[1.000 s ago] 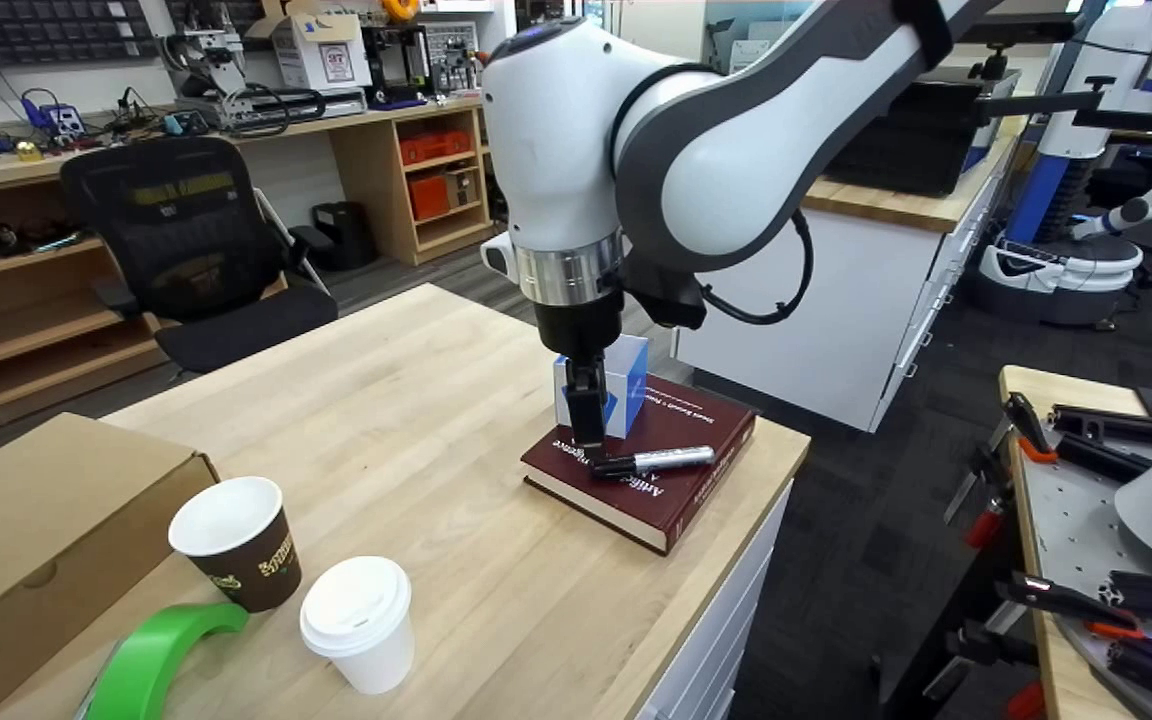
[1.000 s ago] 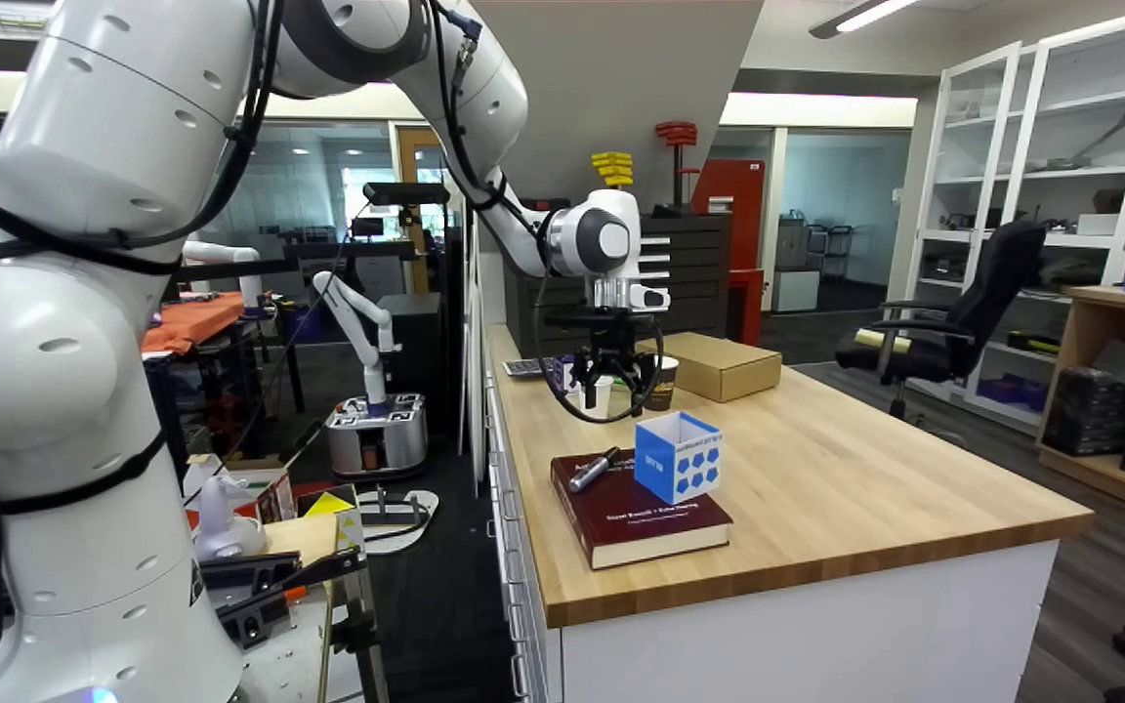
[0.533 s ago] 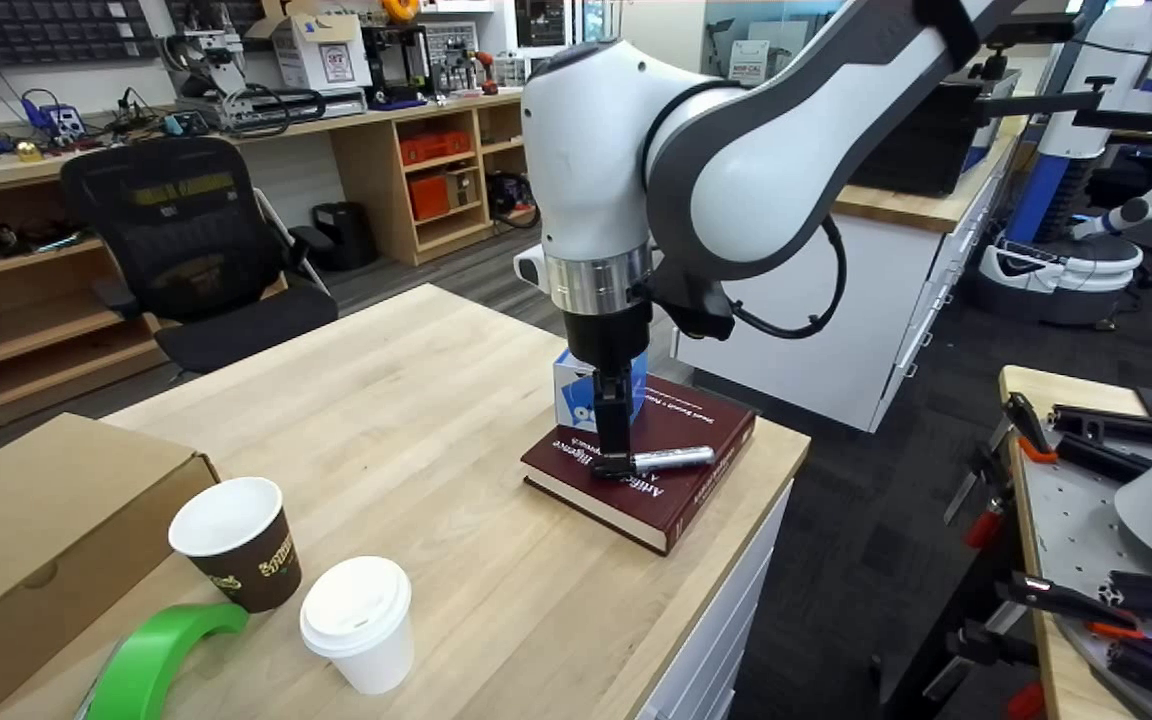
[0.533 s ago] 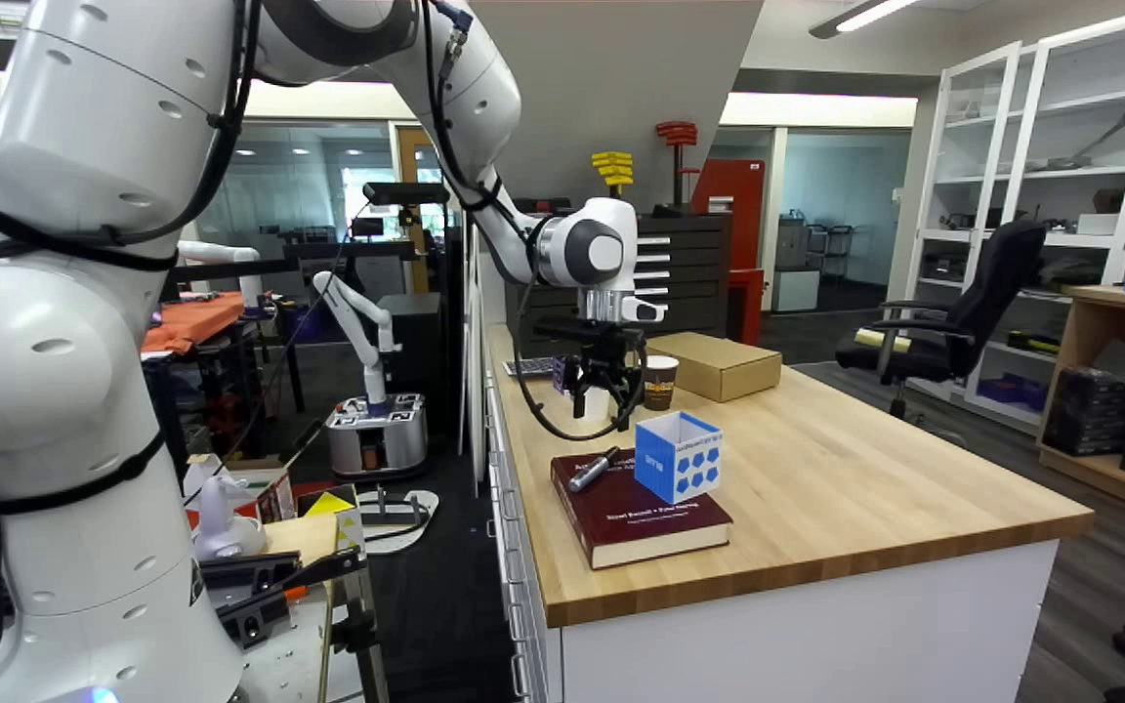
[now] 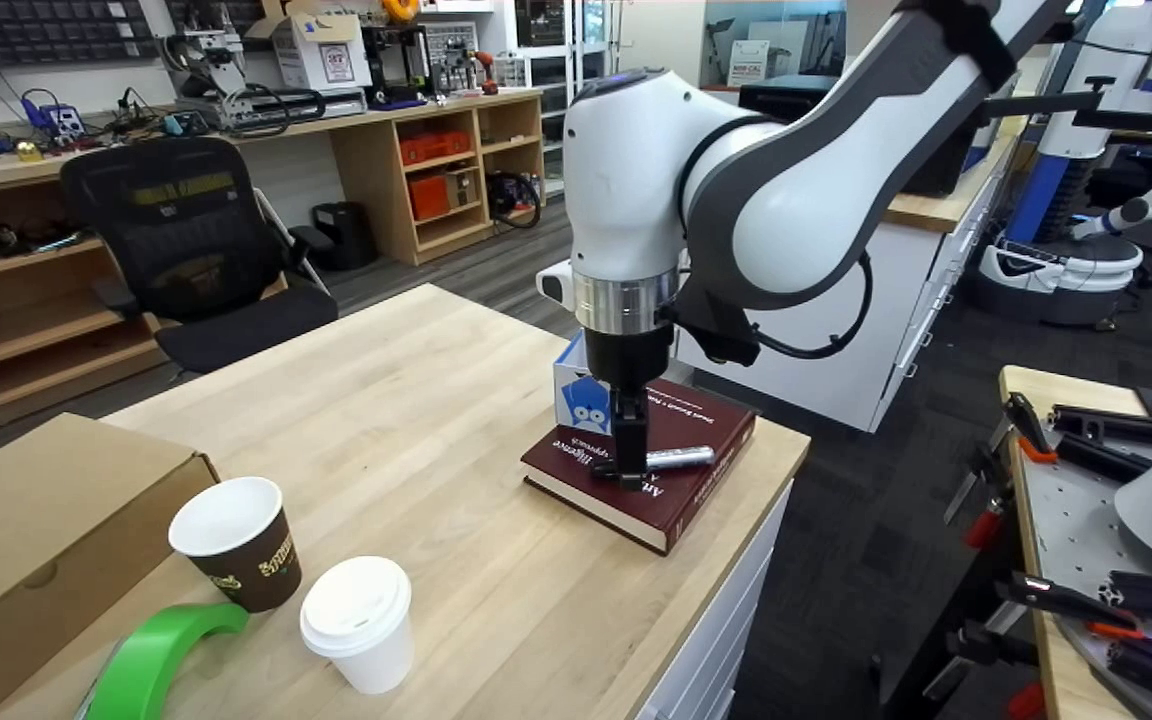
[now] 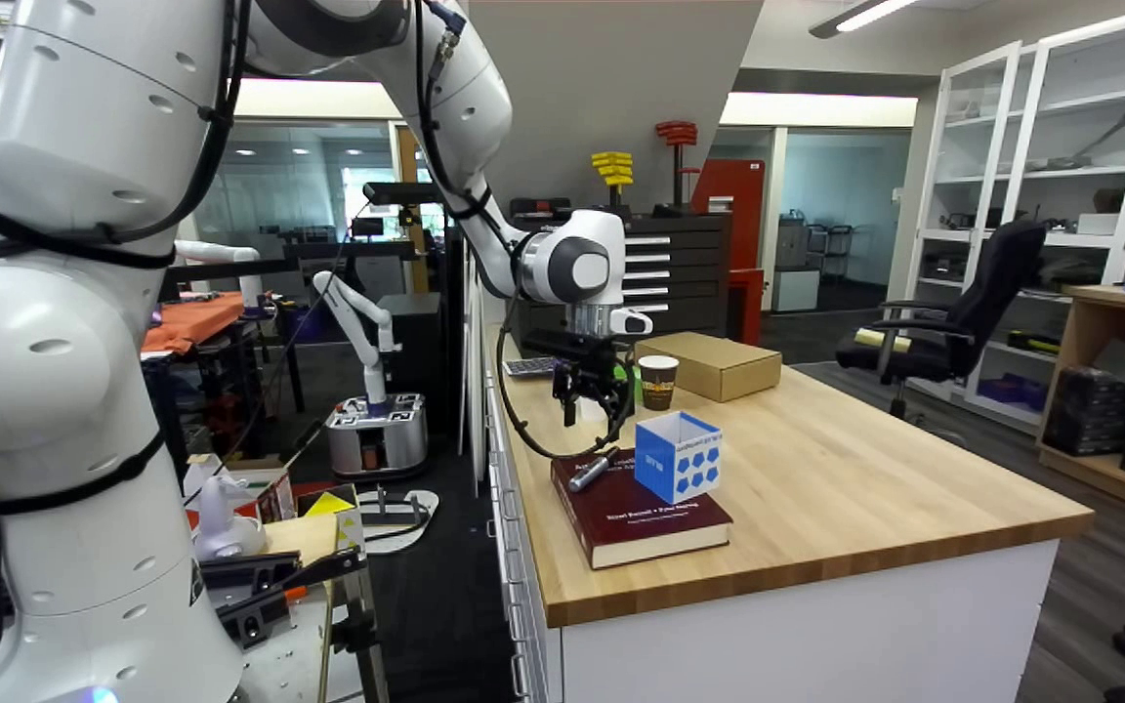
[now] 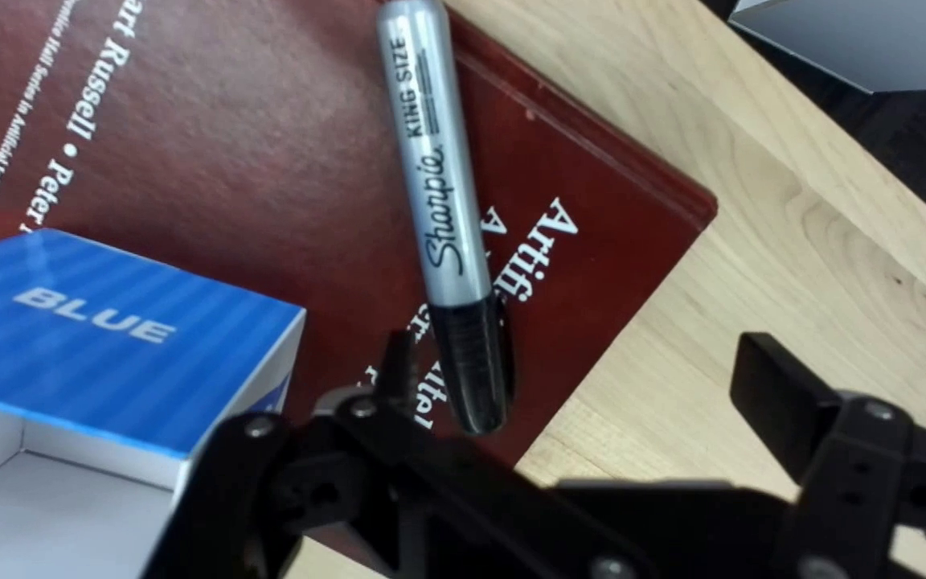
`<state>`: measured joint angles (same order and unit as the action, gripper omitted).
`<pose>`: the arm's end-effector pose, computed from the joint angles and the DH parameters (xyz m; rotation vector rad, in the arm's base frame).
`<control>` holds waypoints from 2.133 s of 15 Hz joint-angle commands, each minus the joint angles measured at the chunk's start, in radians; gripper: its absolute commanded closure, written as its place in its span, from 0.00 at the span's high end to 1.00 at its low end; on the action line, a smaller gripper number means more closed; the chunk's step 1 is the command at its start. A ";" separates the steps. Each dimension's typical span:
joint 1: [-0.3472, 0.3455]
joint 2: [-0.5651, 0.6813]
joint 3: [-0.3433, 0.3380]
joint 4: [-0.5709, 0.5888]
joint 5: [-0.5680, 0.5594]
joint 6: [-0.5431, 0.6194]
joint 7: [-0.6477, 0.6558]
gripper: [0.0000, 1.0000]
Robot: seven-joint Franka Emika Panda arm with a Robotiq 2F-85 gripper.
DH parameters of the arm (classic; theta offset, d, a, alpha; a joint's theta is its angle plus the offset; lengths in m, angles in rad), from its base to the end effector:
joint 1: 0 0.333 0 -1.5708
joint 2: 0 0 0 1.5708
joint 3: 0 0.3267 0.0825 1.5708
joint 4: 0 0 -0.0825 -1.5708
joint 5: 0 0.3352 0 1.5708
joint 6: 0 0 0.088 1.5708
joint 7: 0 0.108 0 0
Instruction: Put the marker in the box
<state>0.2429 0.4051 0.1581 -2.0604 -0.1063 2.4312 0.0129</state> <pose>0.5202 0.2158 0.2826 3.0483 0.7105 -0.0398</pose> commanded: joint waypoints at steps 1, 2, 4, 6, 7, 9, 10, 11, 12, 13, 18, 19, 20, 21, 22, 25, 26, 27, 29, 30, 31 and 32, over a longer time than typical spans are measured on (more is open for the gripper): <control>-0.014 -0.044 0.013 -0.055 -0.003 0.043 -0.053 1.00; -0.011 -0.043 0.012 -0.053 -0.009 0.037 -0.057 1.00; -0.012 -0.033 0.012 -0.041 -0.013 0.025 -0.080 1.00; -0.013 -0.020 0.011 -0.027 -0.017 0.015 -0.096 1.00; -0.013 -0.020 0.011 -0.027 -0.017 0.013 -0.106 1.00; -0.014 -0.021 0.012 -0.026 -0.016 0.003 -0.117 1.00; -0.013 -0.022 0.011 -0.026 -0.016 -0.002 -0.116 1.00; -0.013 -0.022 0.010 -0.025 -0.016 -0.005 -0.116 1.00; -0.013 -0.022 0.011 -0.025 -0.016 -0.007 -0.117 1.00; -0.012 -0.023 0.010 -0.025 -0.017 -0.010 -0.116 1.00; -0.013 -0.023 0.011 -0.024 -0.016 -0.025 -0.118 1.00; -0.013 -0.023 0.011 -0.024 -0.016 -0.026 -0.119 1.00; -0.013 -0.023 0.011 -0.024 -0.016 -0.027 -0.121 1.00; -0.013 -0.023 0.011 -0.024 -0.016 -0.027 -0.122 1.00; -0.013 -0.023 0.010 -0.024 -0.016 -0.025 -0.123 1.00; -0.048 0.028 0.022 0.059 0.015 -0.048 -0.202 1.00; -0.051 0.018 0.020 0.062 0.017 -0.058 -0.209 1.00; -0.051 0.004 0.016 0.070 0.014 -0.071 -0.210 1.00; -0.048 -0.024 0.007 0.082 -0.007 -0.087 -0.195 1.00; -0.047 -0.031 0.004 0.093 -0.014 -0.097 -0.188 1.00; -0.047 -0.035 0.006 0.104 -0.014 -0.107 -0.187 1.00; -0.045 -0.036 0.007 0.115 -0.017 -0.113 -0.188 1.00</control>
<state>0.1996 0.3999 0.1611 -1.9671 -0.1102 2.3696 -0.1702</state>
